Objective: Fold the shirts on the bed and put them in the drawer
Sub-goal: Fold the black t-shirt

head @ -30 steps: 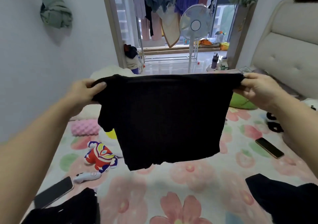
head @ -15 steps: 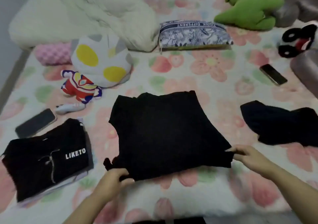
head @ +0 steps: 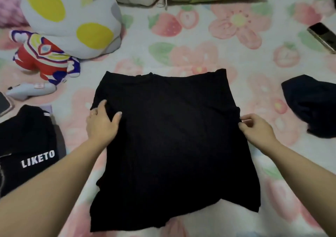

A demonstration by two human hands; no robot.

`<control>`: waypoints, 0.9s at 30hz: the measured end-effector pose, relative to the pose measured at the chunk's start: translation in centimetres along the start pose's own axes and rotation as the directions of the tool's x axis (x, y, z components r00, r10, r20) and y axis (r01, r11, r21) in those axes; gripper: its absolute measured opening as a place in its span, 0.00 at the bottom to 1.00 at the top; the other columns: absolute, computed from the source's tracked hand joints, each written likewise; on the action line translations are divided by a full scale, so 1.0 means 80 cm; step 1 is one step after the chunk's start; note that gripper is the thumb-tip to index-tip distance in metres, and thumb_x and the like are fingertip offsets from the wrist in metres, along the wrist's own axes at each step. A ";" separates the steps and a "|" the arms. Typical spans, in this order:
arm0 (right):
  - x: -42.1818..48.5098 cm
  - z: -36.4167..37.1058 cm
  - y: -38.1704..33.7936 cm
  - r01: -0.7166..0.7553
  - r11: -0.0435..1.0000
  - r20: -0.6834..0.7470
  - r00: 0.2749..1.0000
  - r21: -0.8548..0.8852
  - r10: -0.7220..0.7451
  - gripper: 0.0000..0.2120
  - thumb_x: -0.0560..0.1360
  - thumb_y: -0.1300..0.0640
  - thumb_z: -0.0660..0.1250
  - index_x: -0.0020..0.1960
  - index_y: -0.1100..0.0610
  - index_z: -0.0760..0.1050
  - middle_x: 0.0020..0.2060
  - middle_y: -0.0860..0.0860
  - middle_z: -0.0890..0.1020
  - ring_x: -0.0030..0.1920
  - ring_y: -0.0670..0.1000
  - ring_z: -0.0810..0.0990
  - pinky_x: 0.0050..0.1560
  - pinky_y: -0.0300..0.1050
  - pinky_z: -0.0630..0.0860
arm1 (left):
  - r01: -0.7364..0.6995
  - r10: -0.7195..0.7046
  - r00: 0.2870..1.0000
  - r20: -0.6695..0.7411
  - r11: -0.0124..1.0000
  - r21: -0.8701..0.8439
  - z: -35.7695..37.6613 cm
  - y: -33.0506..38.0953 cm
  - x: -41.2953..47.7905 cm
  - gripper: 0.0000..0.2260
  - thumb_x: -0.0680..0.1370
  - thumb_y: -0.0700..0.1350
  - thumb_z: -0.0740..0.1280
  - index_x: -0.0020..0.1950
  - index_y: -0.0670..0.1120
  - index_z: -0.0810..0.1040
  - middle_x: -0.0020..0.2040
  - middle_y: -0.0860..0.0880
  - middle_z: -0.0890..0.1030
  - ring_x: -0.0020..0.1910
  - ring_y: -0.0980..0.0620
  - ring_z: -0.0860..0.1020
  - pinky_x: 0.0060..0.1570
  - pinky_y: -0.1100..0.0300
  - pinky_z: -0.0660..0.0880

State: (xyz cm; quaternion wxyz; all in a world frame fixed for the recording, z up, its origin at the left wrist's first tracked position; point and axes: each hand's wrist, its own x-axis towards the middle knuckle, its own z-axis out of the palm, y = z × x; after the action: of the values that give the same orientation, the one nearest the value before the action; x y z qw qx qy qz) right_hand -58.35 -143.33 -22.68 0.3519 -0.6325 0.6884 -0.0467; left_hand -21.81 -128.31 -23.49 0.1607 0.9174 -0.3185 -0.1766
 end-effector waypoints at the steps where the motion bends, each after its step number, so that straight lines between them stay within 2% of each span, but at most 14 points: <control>1: 0.022 -0.001 -0.007 0.018 1.000 -0.045 0.999 0.006 -0.018 0.12 0.75 0.56 0.64 0.57 0.55 0.74 0.51 0.55 0.80 0.47 0.53 0.75 0.47 0.42 0.66 | 0.012 -0.011 0.999 -0.034 1.000 0.027 0.001 0.004 0.025 0.28 0.77 0.53 0.63 0.73 0.46 0.59 0.68 0.35 0.66 0.66 0.34 0.64 0.64 0.43 0.63; 5: 0.112 0.002 -0.036 0.107 0.994 -0.136 0.985 0.008 -0.105 0.20 0.74 0.52 0.65 0.65 0.54 0.68 0.59 0.58 0.75 0.56 0.58 0.76 0.54 0.48 0.69 | 0.011 -0.002 0.995 -0.095 0.996 0.094 0.015 0.011 0.108 0.27 0.78 0.54 0.62 0.74 0.48 0.58 0.71 0.37 0.62 0.68 0.34 0.61 0.65 0.42 0.61; 8: 0.168 0.013 -0.062 0.170 0.985 -0.121 0.979 0.019 -0.166 0.26 0.74 0.50 0.67 0.69 0.52 0.64 0.62 0.60 0.73 0.59 0.59 0.74 0.60 0.52 0.70 | -0.071 0.094 0.990 -0.108 0.977 0.202 0.029 0.011 0.155 0.25 0.79 0.53 0.59 0.74 0.49 0.58 0.72 0.39 0.61 0.69 0.35 0.60 0.66 0.43 0.58; 10: 0.198 0.023 -0.082 0.169 0.982 -0.066 0.984 0.086 -0.163 0.31 0.73 0.51 0.69 0.71 0.52 0.61 0.64 0.59 0.71 0.63 0.58 0.72 0.62 0.49 0.68 | -0.101 0.125 0.987 -0.105 0.971 0.216 0.038 0.015 0.180 0.24 0.80 0.53 0.57 0.74 0.48 0.58 0.72 0.39 0.62 0.69 0.36 0.60 0.66 0.43 0.58; 12: 0.220 0.034 -0.096 0.115 0.988 0.039 0.992 0.104 -0.120 0.32 0.71 0.52 0.71 0.70 0.56 0.61 0.66 0.58 0.70 0.63 0.57 0.72 0.60 0.46 0.68 | -0.095 0.119 0.989 -0.085 0.965 0.244 0.046 0.022 0.198 0.23 0.80 0.54 0.56 0.72 0.46 0.61 0.69 0.37 0.65 0.67 0.35 0.62 0.63 0.41 0.60; 14: 0.234 0.039 -0.103 0.123 0.992 0.111 0.986 -0.005 -0.121 0.22 0.71 0.53 0.71 0.61 0.60 0.70 0.60 0.58 0.74 0.53 0.57 0.74 0.49 0.44 0.71 | -0.098 0.128 0.989 -0.070 0.940 0.328 0.052 0.027 0.207 0.21 0.79 0.55 0.57 0.64 0.42 0.67 0.63 0.35 0.69 0.62 0.34 0.66 0.56 0.42 0.64; 15: 0.238 0.037 -0.103 0.158 0.983 0.089 0.985 -0.094 -0.150 0.16 0.72 0.53 0.71 0.54 0.60 0.72 0.55 0.61 0.77 0.48 0.57 0.74 0.44 0.44 0.69 | -0.110 0.145 0.986 -0.079 0.932 0.345 0.053 0.027 0.211 0.19 0.79 0.55 0.57 0.60 0.40 0.67 0.59 0.34 0.71 0.58 0.34 0.69 0.51 0.43 0.65; 17: 0.246 0.022 -0.098 0.188 0.949 -0.065 0.975 -0.252 -0.210 0.13 0.73 0.52 0.69 0.48 0.61 0.72 0.51 0.64 0.78 0.48 0.61 0.75 0.45 0.47 0.69 | -0.117 0.175 0.970 -0.167 0.945 0.306 0.050 0.022 0.222 0.17 0.80 0.53 0.55 0.57 0.39 0.65 0.54 0.31 0.72 0.52 0.31 0.72 0.42 0.47 0.62; 19: 0.248 0.008 -0.091 0.126 0.942 -0.237 0.950 -0.312 -0.205 0.16 0.73 0.50 0.68 0.51 0.62 0.71 0.53 0.66 0.77 0.54 0.65 0.75 0.52 0.54 0.71 | -0.073 0.144 0.951 -0.275 0.965 0.252 0.044 0.021 0.230 0.16 0.81 0.51 0.54 0.57 0.38 0.65 0.54 0.29 0.72 0.50 0.30 0.73 0.39 0.47 0.60; 21: 0.249 0.012 -0.089 0.102 0.936 -0.277 0.939 -0.336 -0.202 0.17 0.74 0.51 0.67 0.55 0.62 0.71 0.55 0.66 0.76 0.57 0.66 0.73 0.56 0.57 0.70 | -0.062 0.136 0.947 -0.292 0.967 0.249 0.047 0.025 0.229 0.16 0.81 0.51 0.54 0.58 0.38 0.66 0.55 0.30 0.71 0.51 0.30 0.72 0.39 0.47 0.60; 23: 0.243 0.034 -0.100 0.098 0.940 -0.327 0.922 -0.326 -0.209 0.16 0.75 0.53 0.66 0.58 0.61 0.70 0.58 0.65 0.73 0.60 0.66 0.70 0.58 0.57 0.67 | -0.065 0.128 0.950 -0.284 0.973 0.222 0.057 0.035 0.222 0.15 0.81 0.49 0.55 0.59 0.39 0.67 0.58 0.32 0.70 0.55 0.33 0.70 0.44 0.46 0.62; 24: 0.235 0.048 -0.111 0.078 0.947 -0.392 0.897 -0.311 -0.203 0.16 0.75 0.54 0.64 0.60 0.59 0.68 0.60 0.64 0.71 0.62 0.65 0.68 0.59 0.56 0.65 | -0.060 0.123 0.944 -0.307 0.976 0.208 0.061 0.041 0.216 0.15 0.80 0.49 0.56 0.61 0.40 0.67 0.60 0.33 0.69 0.59 0.34 0.69 0.49 0.46 0.63; 26: 0.203 0.079 -0.135 0.095 0.945 -0.528 0.809 -0.314 -0.257 0.19 0.74 0.55 0.61 0.64 0.57 0.66 0.63 0.61 0.68 0.64 0.63 0.66 0.59 0.53 0.63 | -0.120 0.194 0.900 -0.391 0.972 0.204 0.067 0.055 0.191 0.17 0.78 0.49 0.57 0.65 0.44 0.68 0.64 0.38 0.68 0.65 0.37 0.65 0.58 0.48 0.60; 27: 0.176 0.101 -0.148 0.190 0.926 -0.551 0.758 -0.325 -0.349 0.21 0.73 0.55 0.60 0.65 0.58 0.66 0.63 0.61 0.69 0.64 0.63 0.66 0.59 0.51 0.62 | -0.216 0.274 0.868 -0.414 0.959 0.183 0.073 0.064 0.168 0.19 0.77 0.50 0.57 0.66 0.45 0.69 0.66 0.38 0.69 0.67 0.38 0.65 0.61 0.47 0.59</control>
State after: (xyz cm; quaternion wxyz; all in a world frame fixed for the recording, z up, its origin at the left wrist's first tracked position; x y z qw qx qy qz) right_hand -43.41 -155.30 -28.68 0.0232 -0.7170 0.6649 -0.2079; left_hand -17.16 -141.83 -29.56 0.1884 0.8941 -0.3992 0.0756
